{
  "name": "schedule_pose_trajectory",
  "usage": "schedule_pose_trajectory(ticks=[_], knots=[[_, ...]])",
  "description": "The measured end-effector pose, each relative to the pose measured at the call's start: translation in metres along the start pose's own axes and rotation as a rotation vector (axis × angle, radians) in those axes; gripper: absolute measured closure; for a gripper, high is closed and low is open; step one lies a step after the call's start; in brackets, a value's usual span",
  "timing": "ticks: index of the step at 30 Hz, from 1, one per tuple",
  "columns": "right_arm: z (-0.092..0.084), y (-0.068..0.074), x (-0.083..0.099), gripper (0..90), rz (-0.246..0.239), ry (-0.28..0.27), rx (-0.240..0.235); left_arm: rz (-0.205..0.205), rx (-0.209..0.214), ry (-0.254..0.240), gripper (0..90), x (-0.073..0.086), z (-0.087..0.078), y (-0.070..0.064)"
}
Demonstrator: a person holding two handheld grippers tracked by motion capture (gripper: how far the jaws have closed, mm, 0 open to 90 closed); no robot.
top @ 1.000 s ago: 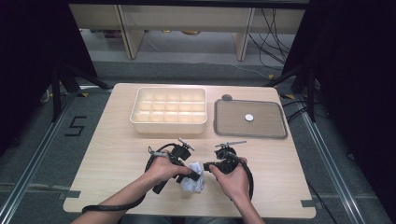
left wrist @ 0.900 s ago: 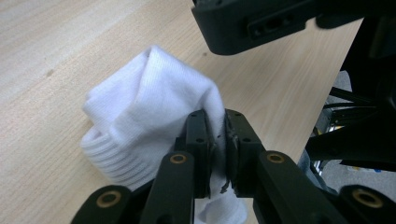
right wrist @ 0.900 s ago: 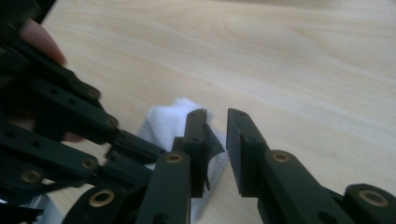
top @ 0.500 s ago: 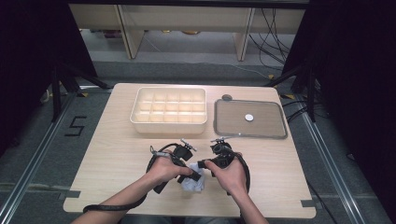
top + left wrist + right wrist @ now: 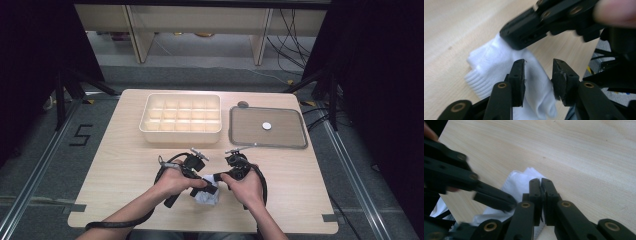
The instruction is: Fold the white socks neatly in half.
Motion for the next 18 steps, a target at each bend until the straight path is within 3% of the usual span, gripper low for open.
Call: schedule_pose_trajectory(ticks=[3,6,9,15,17,18], knots=[[0.001,-0.003,0.001,87.9,-0.009,-0.006,0.011,0.003,0.01,-0.057,60.8,-0.005,-0.015,-0.006],[0.001,-0.004,0.001,87.9,-0.009,-0.002,0.011,0.025,-0.031,-0.048,70.3,-0.003,-0.023,-0.002],[0.001,-0.003,0.001,87.9,-0.008,-0.006,0.012,0.023,-0.014,-0.014,76.9,0.007,-0.014,0.001],[0.004,-0.004,0.002,88.0,-0.022,-0.007,0.012,0.015,0.034,0.019,78.1,0.019,0.011,0.0],[0.004,-0.005,0.002,88.1,-0.019,-0.007,0.022,0.014,0.02,0.021,78.4,0.02,0.016,0.002],[0.005,-0.005,0.002,88.0,-0.02,-0.008,0.026,0.032,0.004,0.048,78.9,0.022,0.015,0.005]])
Point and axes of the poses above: each handheld gripper's, and its own axes: z roughly forward along the jaws, x roughly out of its underside, y roughly to its left, the point moved 8 cm from there along z, roughly forward along the jaws, and after that the axes turned 14 degrees about x, right-handed, at the moved point
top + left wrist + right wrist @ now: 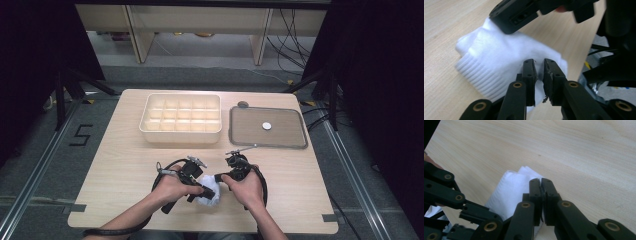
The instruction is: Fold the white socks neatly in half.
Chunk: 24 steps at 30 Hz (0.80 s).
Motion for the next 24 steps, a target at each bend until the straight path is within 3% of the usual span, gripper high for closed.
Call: schedule_pose_trajectory(ticks=[5,6,8,15,19,20,24], knots=[[0.0019,0.0,0.0003,88.2,0.004,0.002,0.0,-0.004,-0.011,-0.01,79.9,0.0002,0.0054,0.0009],[0.0025,-0.0006,0.0004,88.2,0.003,0.003,0.005,0.02,-0.027,0.029,79.8,0.0024,0.0033,0.0028],[0.0029,0.0,0.0009,88.2,0.004,0.007,0.005,0.01,-0.031,0.0,79.6,0.0007,0.0073,0.0005],[0.0038,0.0001,0.0024,88.2,0.008,0.019,0.01,0.008,-0.034,0.003,80.6,0.0019,0.0079,0.0032],[0.0075,-0.0026,-0.0002,88.3,-0.057,-0.02,0.011,0.028,-0.041,0.031,81.4,0.0036,0.0059,0.0056],[0.0055,0.0005,0.0019,88.2,-0.005,0.011,0.014,0.031,-0.039,0.028,81.5,0.0035,0.0064,0.0057],[0.0064,0.0002,0.002,88.4,-0.001,0.008,0.019,0.039,-0.053,0.04,81.8,0.0036,0.0061,0.0058]])
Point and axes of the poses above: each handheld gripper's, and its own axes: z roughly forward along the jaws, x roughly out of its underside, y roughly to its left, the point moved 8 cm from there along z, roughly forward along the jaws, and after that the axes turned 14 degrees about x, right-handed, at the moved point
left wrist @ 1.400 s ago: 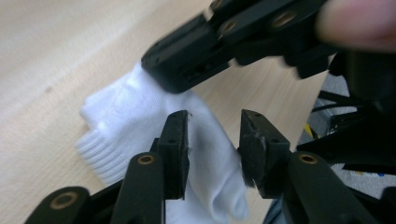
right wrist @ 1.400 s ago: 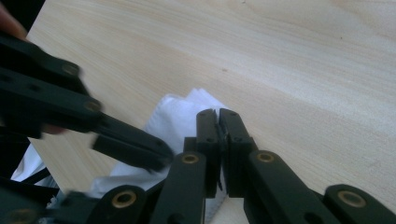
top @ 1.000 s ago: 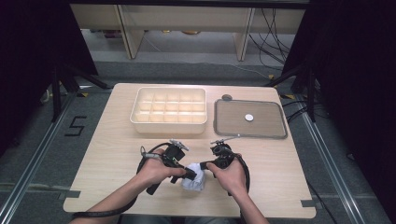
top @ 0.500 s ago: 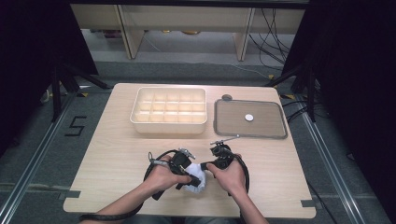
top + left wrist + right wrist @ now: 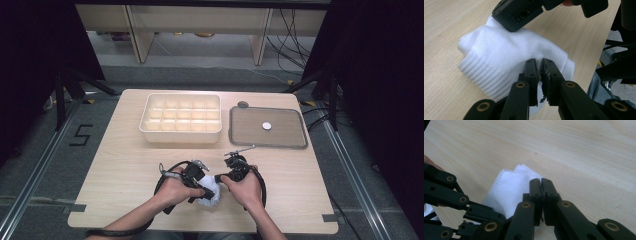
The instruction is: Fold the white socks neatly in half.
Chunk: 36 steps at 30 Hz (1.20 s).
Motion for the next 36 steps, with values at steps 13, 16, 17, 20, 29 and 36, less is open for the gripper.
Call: schedule_pose_trajectory(ticks=[13,16,17,20,29,36], knots=[[0.0,-0.002,0.001,86.8,-0.019,0.0,0.007,0.007,-0.008,-0.056,76.9,-0.004,-0.002,-0.008],[-0.002,-0.002,0.0,83.7,-0.021,-0.008,0.013,0.015,-0.009,-0.076,72.3,-0.007,-0.012,-0.012],[-0.002,-0.003,0.0,83.1,-0.033,-0.019,0.009,0.025,-0.012,-0.08,71.2,-0.008,-0.016,-0.013],[-0.004,-0.003,0.001,81.5,-0.033,-0.02,0.013,0.022,-0.026,-0.118,67.1,-0.012,-0.029,-0.014],[-0.005,-0.001,0.0,80.1,-0.046,-0.031,0.014,0.045,-0.06,-0.157,74.1,-0.011,-0.041,-0.008],[-0.005,-0.001,0.0,81.8,-0.048,-0.029,0.015,0.029,-0.105,-0.099,82.8,-0.008,-0.028,0.014]])
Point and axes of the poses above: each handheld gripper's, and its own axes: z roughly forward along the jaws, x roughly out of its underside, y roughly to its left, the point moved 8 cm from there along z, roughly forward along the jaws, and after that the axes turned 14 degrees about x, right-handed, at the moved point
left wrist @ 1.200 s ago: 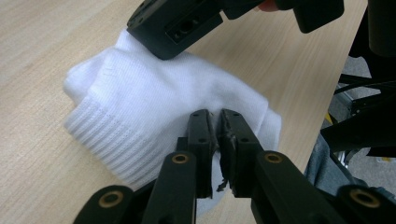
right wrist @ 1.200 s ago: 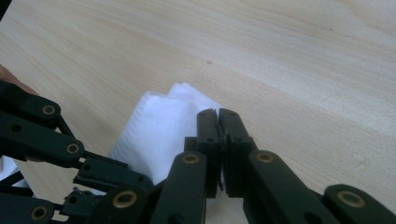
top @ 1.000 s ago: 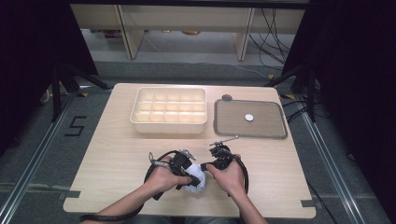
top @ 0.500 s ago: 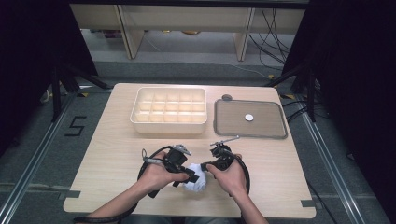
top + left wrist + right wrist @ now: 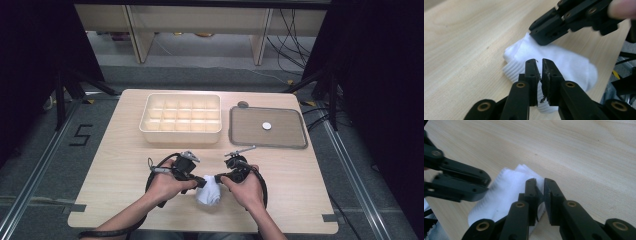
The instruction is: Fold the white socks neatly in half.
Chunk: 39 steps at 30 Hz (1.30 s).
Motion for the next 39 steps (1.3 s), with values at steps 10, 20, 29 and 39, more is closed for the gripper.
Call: schedule_pose_trajectory(ticks=[10,20,29,39], knots=[[0.002,-0.001,0.0,81.7,0.005,0.003,0.004,0.017,-0.015,0.061,82.1,0.005,0.009,0.006],[-0.011,-0.003,-0.007,74.0,0.025,-0.051,-0.011,-0.004,-0.023,-0.027,66.4,-0.007,-0.011,-0.001],[-0.015,-0.007,-0.009,71.9,0.031,-0.052,-0.011,-0.003,-0.043,-0.039,61.4,-0.011,-0.02,0.001],[-0.018,-0.008,-0.01,70.8,0.053,-0.059,-0.002,-0.011,-0.044,-0.033,60.6,-0.008,-0.016,0.002]])
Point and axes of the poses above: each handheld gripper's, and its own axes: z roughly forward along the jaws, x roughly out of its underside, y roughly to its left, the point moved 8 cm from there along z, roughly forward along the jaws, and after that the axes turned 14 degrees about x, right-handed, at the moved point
